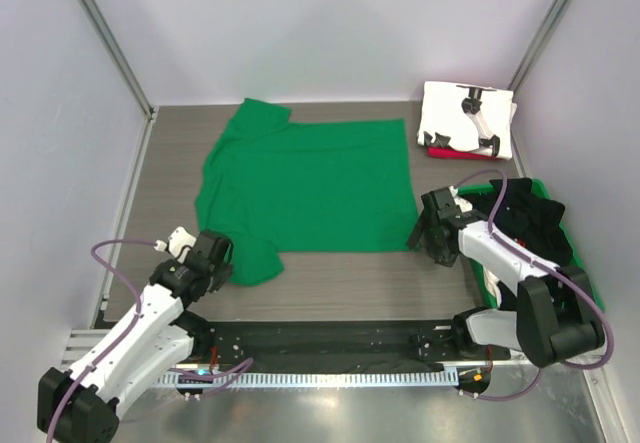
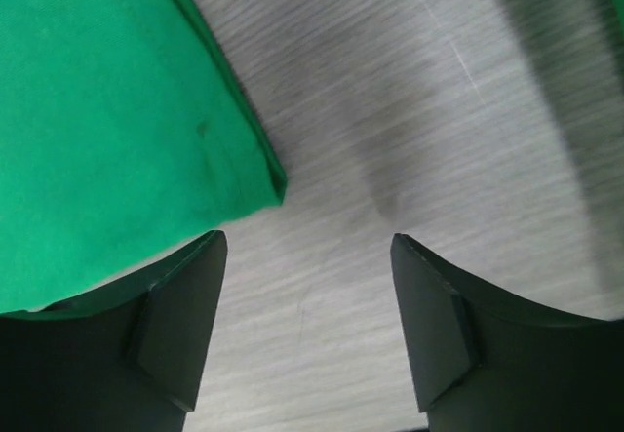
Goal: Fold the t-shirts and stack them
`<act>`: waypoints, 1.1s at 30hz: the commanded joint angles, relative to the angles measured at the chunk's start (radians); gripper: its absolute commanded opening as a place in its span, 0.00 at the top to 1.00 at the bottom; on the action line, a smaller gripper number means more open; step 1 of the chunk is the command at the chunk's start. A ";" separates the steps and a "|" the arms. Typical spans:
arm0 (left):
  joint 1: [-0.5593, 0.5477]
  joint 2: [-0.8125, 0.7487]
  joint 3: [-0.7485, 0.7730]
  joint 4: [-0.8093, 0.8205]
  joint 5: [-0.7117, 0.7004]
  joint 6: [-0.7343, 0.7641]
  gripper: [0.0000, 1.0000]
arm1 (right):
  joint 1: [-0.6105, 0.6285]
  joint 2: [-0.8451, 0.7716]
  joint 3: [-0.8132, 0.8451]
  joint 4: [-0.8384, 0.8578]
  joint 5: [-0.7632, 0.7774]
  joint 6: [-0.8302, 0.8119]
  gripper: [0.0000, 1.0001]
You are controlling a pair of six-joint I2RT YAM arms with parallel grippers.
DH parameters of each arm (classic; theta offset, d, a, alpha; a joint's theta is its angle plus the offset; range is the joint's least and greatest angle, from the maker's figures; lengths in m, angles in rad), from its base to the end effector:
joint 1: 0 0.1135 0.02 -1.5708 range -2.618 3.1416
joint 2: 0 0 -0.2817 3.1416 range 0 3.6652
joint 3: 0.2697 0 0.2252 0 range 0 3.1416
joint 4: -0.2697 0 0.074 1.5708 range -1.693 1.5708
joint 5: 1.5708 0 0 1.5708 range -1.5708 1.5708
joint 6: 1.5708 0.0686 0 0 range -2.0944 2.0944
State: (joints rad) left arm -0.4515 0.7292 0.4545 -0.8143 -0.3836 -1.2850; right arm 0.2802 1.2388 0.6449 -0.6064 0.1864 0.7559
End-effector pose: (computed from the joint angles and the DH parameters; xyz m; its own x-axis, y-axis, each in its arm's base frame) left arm 0.1002 -0.0201 0.1781 -0.4633 -0.7641 -0.4488 -0.6949 0.6275 -0.3511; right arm 0.1889 0.0411 0.1763 -0.7940 0.4729 -0.3820 0.4637 0.8775 0.1227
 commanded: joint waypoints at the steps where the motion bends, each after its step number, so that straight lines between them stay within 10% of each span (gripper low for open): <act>1: -0.004 -0.040 0.033 -0.052 -0.044 0.019 1.00 | -0.012 0.054 0.016 0.105 -0.015 -0.019 0.28; 17: -0.003 -0.073 0.049 -0.077 -0.049 0.021 1.00 | -0.021 0.218 0.061 0.151 -0.064 -0.073 0.62; 26: -0.004 -0.097 0.113 -0.127 -0.035 0.038 1.00 | -0.026 0.182 0.059 0.143 -0.088 -0.086 0.99; 33: -0.004 -0.029 0.269 -0.161 -0.006 0.202 1.00 | -0.026 0.025 0.130 -0.002 -0.015 -0.119 0.99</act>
State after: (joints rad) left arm -0.4515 0.6548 0.6350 -0.9569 -0.3859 -1.1835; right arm 0.2577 1.3376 0.7166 -0.5327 0.1268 0.6712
